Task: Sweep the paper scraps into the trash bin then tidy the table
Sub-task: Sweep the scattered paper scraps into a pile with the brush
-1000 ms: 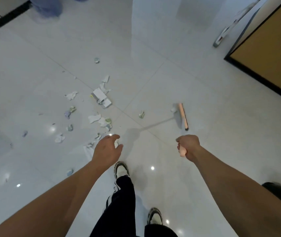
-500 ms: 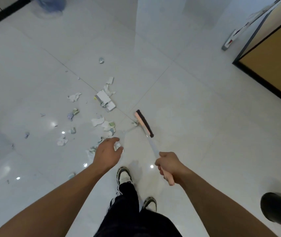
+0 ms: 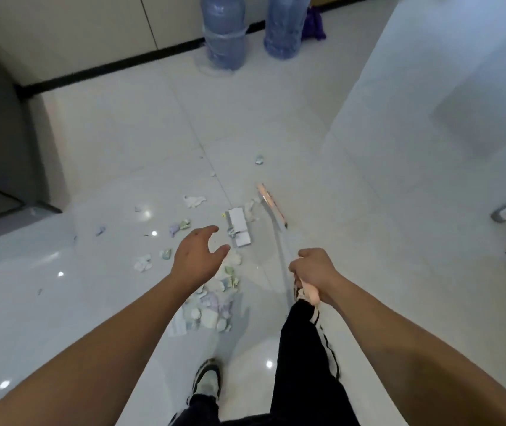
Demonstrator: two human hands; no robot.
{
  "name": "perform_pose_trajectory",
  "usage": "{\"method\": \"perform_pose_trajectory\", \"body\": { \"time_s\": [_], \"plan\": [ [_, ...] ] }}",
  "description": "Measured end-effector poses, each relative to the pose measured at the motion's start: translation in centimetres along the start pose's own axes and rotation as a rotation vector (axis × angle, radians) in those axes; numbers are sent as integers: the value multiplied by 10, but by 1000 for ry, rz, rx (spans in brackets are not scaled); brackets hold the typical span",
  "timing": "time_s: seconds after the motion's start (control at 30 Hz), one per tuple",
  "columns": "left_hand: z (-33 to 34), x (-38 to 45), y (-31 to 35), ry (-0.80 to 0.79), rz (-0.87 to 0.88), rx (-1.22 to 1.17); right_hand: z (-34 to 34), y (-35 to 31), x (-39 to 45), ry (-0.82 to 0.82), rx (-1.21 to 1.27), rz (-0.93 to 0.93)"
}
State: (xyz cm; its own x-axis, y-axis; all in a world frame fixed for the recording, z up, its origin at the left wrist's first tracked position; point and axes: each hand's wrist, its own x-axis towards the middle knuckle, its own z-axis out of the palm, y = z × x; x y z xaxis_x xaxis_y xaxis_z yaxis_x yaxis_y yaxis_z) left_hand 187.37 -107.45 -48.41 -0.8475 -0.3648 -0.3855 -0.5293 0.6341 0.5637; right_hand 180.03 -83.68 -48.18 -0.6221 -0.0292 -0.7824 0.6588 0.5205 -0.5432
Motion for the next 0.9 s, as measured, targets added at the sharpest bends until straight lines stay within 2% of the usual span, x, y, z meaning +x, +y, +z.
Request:
{"method": "perform_pose_trajectory", "body": {
  "time_s": [0.13, 0.27, 0.43, 0.57, 0.83, 0.9],
  "plan": [
    [10, 69, 38, 138, -114, -87, -52, -92, 125, -1, -251, -99],
    [29, 129, 76, 209, -226, -126, -93, -172, 236, -15, -437, -157],
    [41, 169, 99, 307, -284, -137, -117, -213, 308, -117, -587, -143],
    [45, 163, 102, 308, -364, -162, -112, -187, 279, -216, -763, -123],
    [51, 95, 91, 275, -522, -234, -81, -96, 139, -439, -748, -73],
    [50, 77, 89, 276, -510, -254, -71, -91, 116, -458, -631, -11]
  ]
}}
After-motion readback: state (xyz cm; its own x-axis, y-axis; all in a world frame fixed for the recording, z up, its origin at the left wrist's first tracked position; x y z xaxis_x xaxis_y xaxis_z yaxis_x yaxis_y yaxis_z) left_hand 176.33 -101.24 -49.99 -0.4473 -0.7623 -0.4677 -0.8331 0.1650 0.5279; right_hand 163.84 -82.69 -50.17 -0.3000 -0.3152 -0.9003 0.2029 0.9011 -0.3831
